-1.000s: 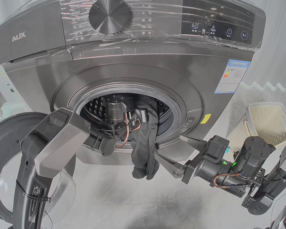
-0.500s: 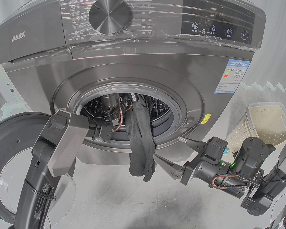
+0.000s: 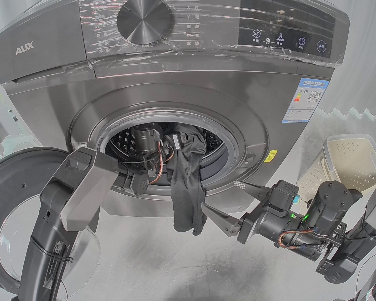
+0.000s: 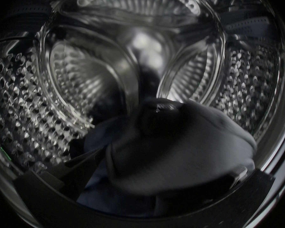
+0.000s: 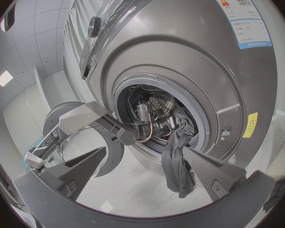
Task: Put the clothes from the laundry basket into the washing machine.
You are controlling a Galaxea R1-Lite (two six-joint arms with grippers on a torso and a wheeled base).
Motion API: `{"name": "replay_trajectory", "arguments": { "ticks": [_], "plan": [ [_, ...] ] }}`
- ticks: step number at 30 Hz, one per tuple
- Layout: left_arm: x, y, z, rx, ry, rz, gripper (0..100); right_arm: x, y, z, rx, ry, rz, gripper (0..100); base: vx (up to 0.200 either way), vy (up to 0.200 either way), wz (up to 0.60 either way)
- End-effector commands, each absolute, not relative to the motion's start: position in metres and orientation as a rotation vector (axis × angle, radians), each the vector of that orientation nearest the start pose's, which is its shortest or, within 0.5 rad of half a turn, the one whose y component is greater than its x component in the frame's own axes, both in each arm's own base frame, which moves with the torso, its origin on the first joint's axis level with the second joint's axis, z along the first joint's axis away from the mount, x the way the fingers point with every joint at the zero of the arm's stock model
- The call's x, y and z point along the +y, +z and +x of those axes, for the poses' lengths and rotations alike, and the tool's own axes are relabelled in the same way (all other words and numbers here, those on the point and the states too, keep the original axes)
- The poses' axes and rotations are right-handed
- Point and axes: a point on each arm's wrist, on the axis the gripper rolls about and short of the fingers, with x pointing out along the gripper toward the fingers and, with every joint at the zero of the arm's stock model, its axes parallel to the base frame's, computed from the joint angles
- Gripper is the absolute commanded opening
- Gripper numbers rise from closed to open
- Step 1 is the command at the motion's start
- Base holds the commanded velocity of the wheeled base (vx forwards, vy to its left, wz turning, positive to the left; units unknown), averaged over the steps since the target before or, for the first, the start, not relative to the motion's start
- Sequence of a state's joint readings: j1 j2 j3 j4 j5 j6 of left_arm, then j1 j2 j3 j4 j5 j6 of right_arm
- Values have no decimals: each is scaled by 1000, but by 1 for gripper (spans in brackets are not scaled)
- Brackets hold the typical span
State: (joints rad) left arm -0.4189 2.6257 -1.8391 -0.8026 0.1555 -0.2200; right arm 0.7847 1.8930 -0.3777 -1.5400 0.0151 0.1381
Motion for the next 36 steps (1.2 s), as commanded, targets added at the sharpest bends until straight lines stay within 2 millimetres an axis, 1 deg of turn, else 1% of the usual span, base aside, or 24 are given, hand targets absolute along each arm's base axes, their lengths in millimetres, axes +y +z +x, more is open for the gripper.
{"name": "replay_trajectory", "arguments": {
  "ticks": [1, 3, 9, 10, 11, 12, 16, 17, 19, 23, 28, 30, 31, 34, 36],
  "plan": [
    [-205, 87, 468, 133, -285, -161, 100, 201, 116, 200, 34, 803, 139, 100, 0, 0, 0],
    [-202, 86, 465, 151, -282, -137, 100, 201, 117, 199, 32, 804, 140, 100, 0, 0, 0],
    [-203, 82, 461, 174, -291, -109, 100, 201, 116, 199, 34, 804, 139, 100, 0, 0, 0],
    [-204, 85, 455, 188, -310, -106, 100, 201, 116, 199, 34, 804, 139, 100, 0, 0, 0],
    [-204, 85, 455, 188, -310, -106, 100, 201, 116, 199, 34, 804, 139, 100, 0, 0, 0],
    [-208, 83, 448, 213, -338, -100, 100, 201, 116, 199, 35, 804, 139, 100, 0, 0, 0],
    [-213, 82, 438, 242, -388, -91, 100, 201, 116, 199, 36, 804, 140, 100, 0, 0, 0],
    [-216, 79, 433, 258, -404, -84, 100, 201, 116, 199, 35, 805, 139, 100, 0, 0, 0],
    [-217, 75, 431, 269, -412, -70, 100, 201, 116, 198, 36, 807, 140, 100, 0, 0, 0],
    [-225, 59, 420, 316, -458, -37, 100, 202, 116, 198, 36, 809, 140, 100, 0, 0, 0],
    [-229, 41, 422, 344, -460, -27, 100, 202, 116, 198, 34, 809, 139, 100, 0, 0, 0],
    [-229, 37, 422, 352, -459, -25, 100, 202, 116, 198, 34, 809, 139, 100, 0, 0, 0],
    [-230, 37, 421, 355, -461, -24, 0, 202, 116, 198, 34, 809, 139, 100, 0, 0, 0],
    [-231, 34, 421, 361, -462, -22, 0, 202, 116, 198, 34, 809, 139, 100, 0, 0, 0],
    [-231, 36, 422, 350, -462, -30, 0, 202, 116, 198, 34, 809, 139, 100, 0, 0, 0]
  ]
}}
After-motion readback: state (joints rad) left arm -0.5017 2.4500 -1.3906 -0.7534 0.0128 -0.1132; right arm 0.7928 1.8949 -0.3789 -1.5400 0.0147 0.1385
